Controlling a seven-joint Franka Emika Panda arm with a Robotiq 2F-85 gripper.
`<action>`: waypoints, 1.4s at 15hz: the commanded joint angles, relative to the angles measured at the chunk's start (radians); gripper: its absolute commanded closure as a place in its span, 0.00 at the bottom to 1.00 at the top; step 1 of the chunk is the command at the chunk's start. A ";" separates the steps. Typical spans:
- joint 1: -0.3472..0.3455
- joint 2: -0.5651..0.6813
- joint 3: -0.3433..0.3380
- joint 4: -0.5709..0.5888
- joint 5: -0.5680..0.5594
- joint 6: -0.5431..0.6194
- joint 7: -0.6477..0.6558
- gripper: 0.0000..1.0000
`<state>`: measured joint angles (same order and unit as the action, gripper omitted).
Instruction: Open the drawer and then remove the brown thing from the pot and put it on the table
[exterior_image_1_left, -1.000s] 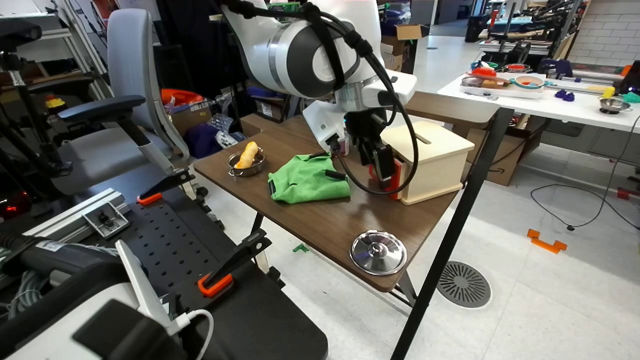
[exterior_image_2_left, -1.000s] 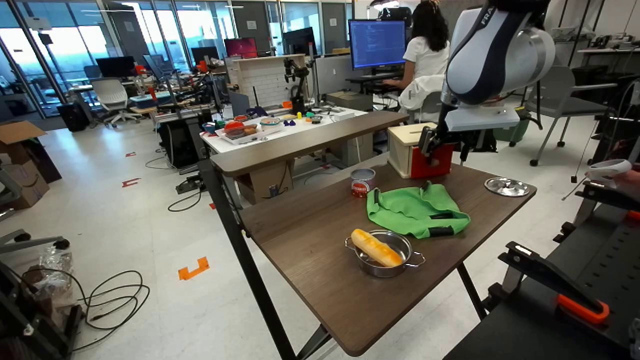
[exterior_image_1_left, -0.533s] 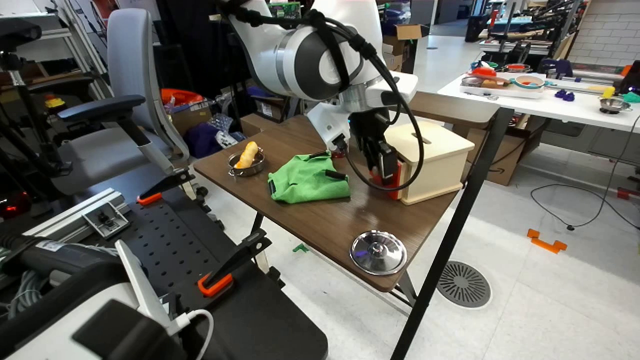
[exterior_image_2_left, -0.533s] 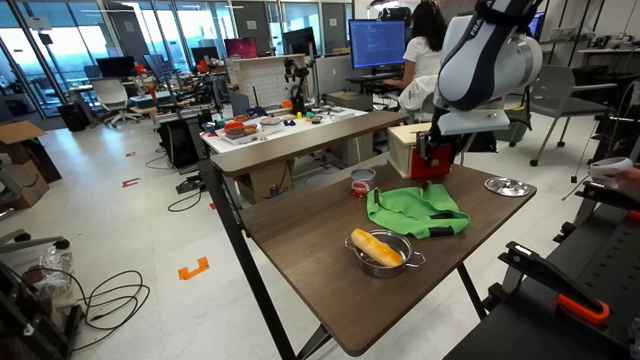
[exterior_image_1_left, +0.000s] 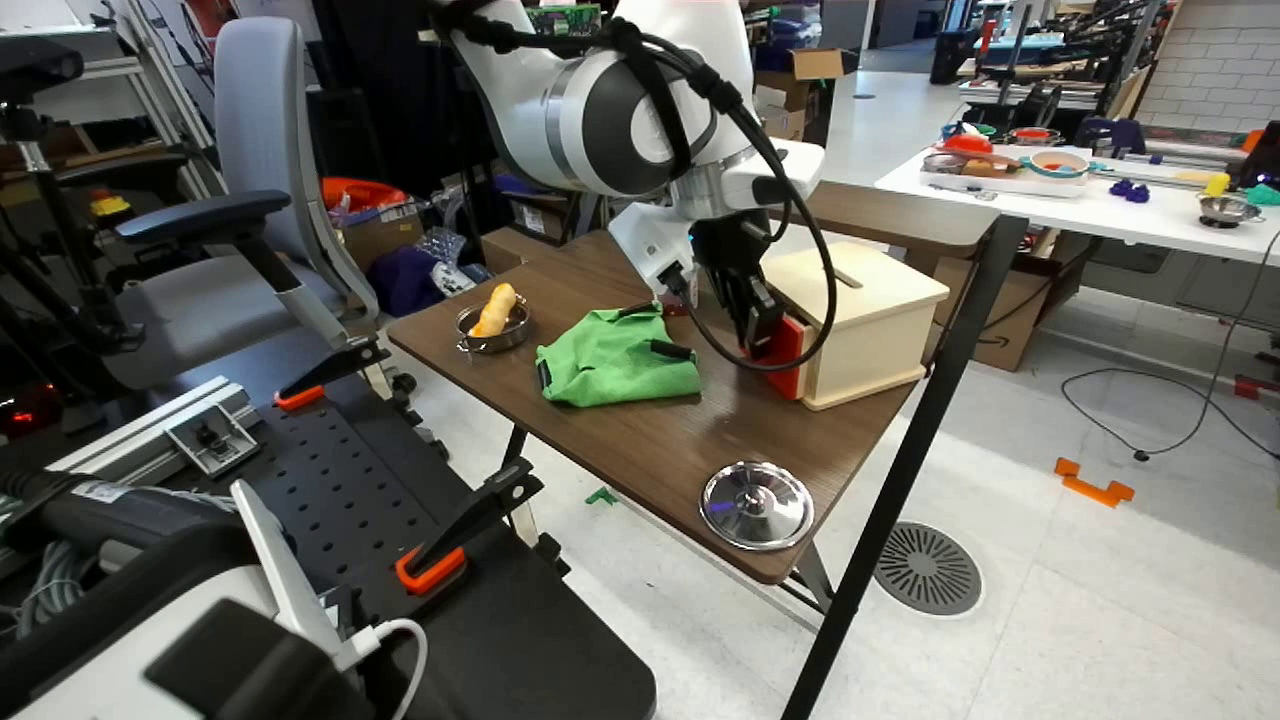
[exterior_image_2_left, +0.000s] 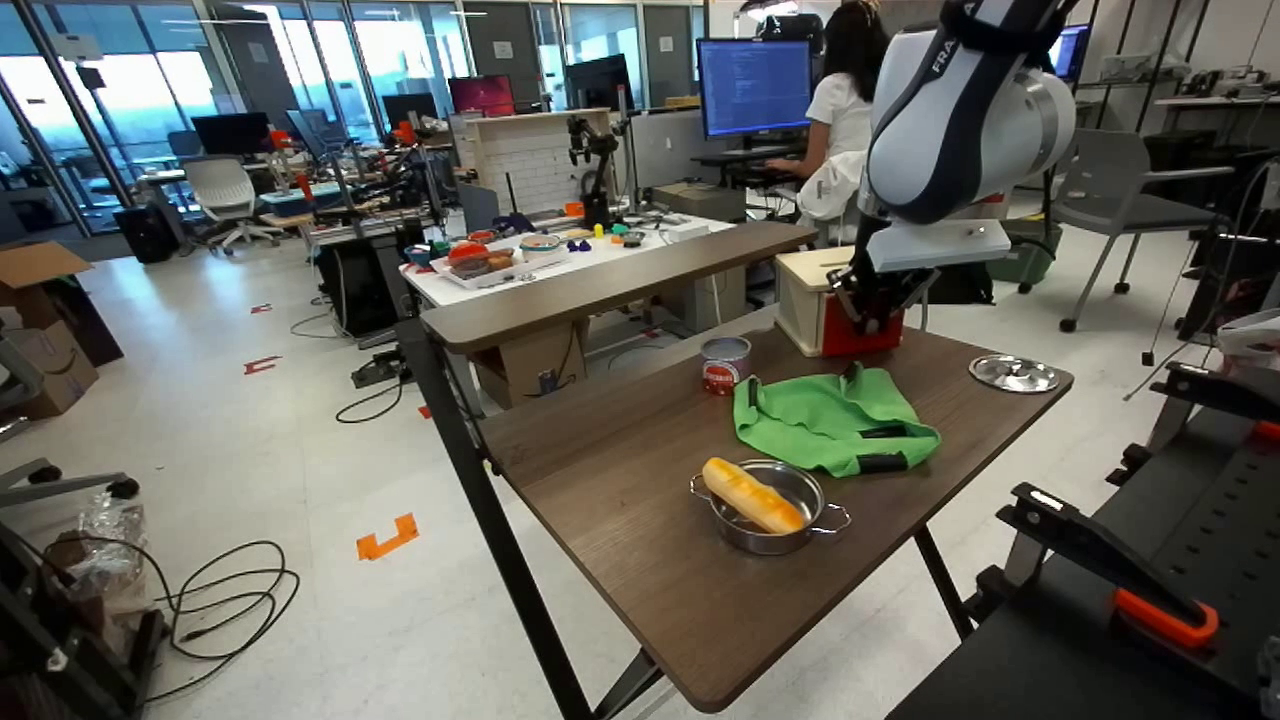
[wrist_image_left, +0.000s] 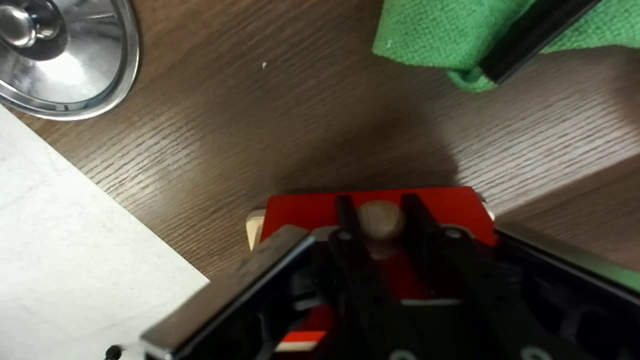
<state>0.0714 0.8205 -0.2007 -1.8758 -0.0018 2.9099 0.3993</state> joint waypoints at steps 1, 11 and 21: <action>0.065 -0.027 -0.058 -0.040 0.025 -0.018 0.025 0.93; 0.124 -0.116 -0.057 -0.131 0.025 -0.137 0.089 0.93; 0.159 -0.166 -0.056 -0.240 0.003 -0.145 0.098 0.93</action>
<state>0.2061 0.6993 -0.2516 -2.0651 0.0028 2.7809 0.4906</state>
